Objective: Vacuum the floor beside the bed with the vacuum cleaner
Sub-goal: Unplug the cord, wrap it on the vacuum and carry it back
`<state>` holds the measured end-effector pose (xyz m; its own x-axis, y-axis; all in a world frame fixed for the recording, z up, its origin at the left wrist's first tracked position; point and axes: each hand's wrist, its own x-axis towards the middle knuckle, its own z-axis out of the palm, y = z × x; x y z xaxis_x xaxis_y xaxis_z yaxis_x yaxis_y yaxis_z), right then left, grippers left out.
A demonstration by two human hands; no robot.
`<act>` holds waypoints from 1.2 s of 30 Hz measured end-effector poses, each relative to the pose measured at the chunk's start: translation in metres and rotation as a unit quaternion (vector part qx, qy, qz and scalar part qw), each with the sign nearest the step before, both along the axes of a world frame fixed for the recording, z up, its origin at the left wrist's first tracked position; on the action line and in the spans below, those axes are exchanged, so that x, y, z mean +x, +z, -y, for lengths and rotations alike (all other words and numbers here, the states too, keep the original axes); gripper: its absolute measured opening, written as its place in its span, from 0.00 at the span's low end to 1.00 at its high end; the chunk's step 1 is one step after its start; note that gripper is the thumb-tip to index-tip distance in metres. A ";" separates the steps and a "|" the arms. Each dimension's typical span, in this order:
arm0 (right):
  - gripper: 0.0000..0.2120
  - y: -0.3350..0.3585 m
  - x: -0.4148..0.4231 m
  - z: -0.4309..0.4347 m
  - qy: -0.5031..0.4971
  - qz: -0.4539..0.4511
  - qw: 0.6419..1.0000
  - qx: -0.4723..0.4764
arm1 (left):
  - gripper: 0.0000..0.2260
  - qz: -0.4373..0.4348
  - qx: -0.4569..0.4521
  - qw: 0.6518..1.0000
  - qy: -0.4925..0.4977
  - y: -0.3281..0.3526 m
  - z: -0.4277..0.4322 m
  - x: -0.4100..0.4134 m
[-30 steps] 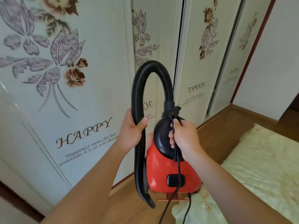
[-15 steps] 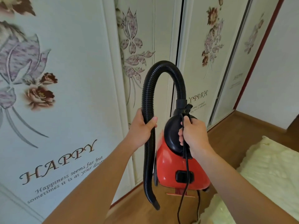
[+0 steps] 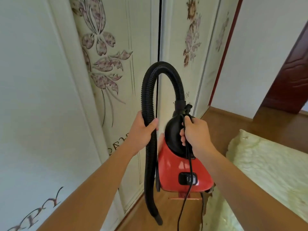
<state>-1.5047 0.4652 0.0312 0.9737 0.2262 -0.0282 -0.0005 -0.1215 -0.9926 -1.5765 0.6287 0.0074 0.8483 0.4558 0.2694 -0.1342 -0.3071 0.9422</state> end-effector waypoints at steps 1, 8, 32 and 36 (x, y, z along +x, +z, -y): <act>0.16 0.000 0.007 -0.007 -0.014 0.002 1.000 0.001 | 0.05 -0.003 -0.003 1.000 -0.016 -0.003 -0.009 0.009; 0.15 0.000 0.043 -0.037 -0.102 0.006 0.995 -0.004 | 0.06 -0.008 -0.021 0.995 -0.093 0.002 -0.047 0.082; 0.15 -0.033 0.329 0.028 -0.203 -0.015 0.979 0.002 | 0.07 -0.033 0.000 0.984 -0.175 -0.006 0.028 0.408; 0.15 -0.025 0.384 0.043 -0.205 -0.009 0.979 -0.011 | 0.07 -0.019 -0.012 0.985 -0.173 0.006 0.042 0.465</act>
<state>-1.1209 0.4225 0.0067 0.9817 -0.1851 -0.0457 -0.0704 -0.1291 -0.9891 -1.1119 0.5866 0.0134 0.9631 0.1439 0.2273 -0.1915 -0.2268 0.9549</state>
